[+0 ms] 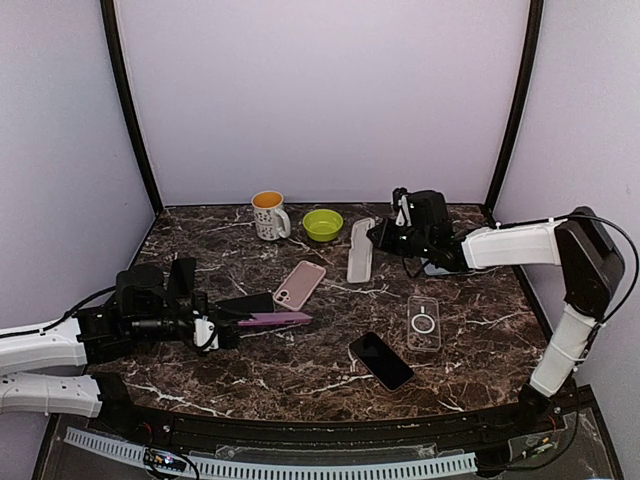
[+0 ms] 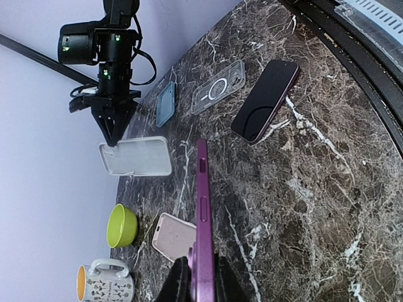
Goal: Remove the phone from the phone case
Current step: Place the phone case at the center of the board.
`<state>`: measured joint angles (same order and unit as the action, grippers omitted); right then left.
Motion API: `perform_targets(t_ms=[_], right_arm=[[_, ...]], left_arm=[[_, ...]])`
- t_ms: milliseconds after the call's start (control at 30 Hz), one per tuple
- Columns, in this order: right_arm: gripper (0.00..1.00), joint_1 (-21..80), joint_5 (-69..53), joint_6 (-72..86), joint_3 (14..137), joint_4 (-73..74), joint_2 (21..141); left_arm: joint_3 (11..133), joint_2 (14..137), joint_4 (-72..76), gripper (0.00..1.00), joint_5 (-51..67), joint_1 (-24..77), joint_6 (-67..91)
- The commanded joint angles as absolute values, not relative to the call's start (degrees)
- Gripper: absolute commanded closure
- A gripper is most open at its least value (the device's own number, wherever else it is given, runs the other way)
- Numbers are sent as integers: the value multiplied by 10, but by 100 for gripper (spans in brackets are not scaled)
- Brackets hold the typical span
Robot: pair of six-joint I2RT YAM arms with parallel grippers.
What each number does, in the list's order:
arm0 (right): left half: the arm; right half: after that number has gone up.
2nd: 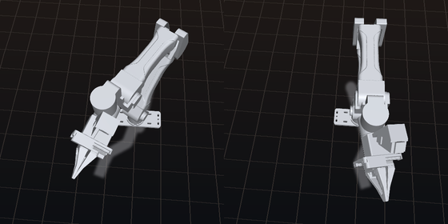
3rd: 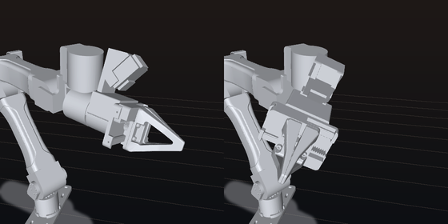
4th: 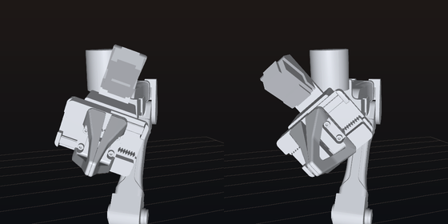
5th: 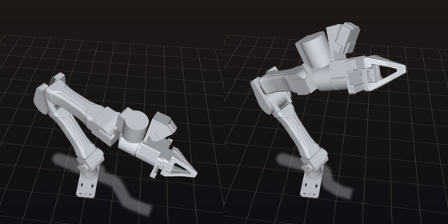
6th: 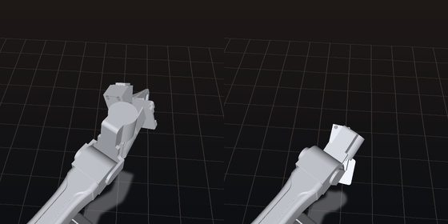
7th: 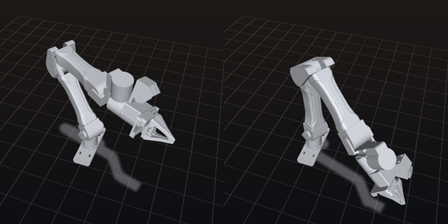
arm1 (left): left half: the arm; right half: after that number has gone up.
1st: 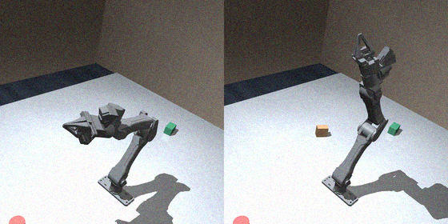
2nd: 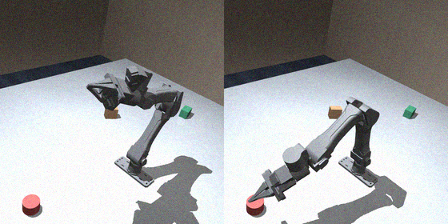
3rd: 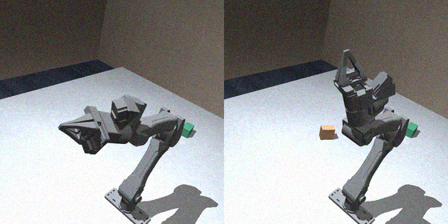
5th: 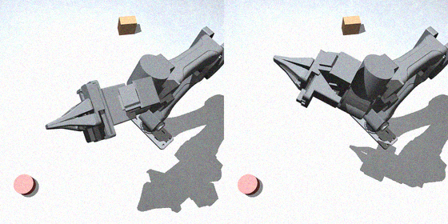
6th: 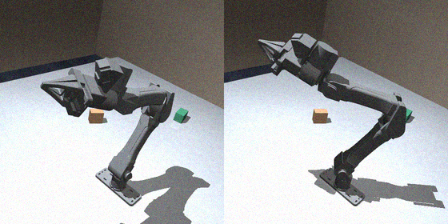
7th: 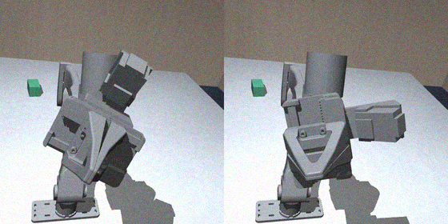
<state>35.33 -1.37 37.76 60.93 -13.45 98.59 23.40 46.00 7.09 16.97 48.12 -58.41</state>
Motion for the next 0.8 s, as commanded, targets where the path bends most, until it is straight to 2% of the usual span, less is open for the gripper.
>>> perform_targets(t_ms=[0,400,767], right_arm=[[100,321,-34,396,589,-232,1015],[100,266,-34,396,563,-97,968],[100,258,-34,396,603,28,913]], left_arm=[[249,458,100,100,182,479,-552],[302,502,66,100,191,478,-446],[328,533,92,100,165,480,-206]])
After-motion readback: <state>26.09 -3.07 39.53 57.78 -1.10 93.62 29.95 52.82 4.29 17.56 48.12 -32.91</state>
